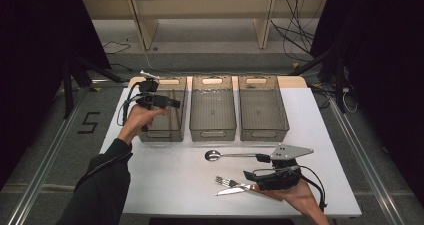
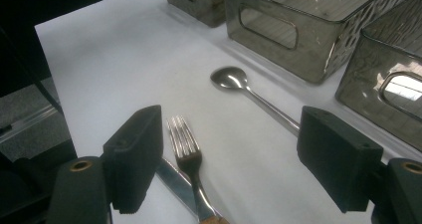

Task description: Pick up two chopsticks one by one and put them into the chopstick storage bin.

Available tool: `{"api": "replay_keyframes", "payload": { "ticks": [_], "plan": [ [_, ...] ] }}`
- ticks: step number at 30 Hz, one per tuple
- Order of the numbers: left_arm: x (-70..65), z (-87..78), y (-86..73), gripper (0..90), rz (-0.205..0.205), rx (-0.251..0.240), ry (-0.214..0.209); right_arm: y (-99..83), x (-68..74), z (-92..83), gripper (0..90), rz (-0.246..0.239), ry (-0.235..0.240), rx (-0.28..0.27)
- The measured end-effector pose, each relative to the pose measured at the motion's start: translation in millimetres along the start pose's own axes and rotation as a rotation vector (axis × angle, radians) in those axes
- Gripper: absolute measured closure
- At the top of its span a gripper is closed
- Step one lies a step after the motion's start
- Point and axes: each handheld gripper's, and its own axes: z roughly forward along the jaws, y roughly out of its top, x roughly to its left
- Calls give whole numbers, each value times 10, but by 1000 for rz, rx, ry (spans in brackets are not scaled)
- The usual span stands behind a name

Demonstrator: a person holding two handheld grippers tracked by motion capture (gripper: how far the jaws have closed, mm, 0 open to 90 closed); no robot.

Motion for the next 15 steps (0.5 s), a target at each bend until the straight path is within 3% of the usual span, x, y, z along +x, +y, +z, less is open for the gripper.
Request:
{"api": "replay_keyframes", "payload": {
  "ticks": [7, 15],
  "plan": [
    [-103, -149, -147, 170, 39, -30, -32, 3, -18, -9, 270, 3, -3, 5],
    [-235, -309, -461, 171, 54, -90, -97, 17, -43, 3, 271, -12, -11, 17]
  ]
}}
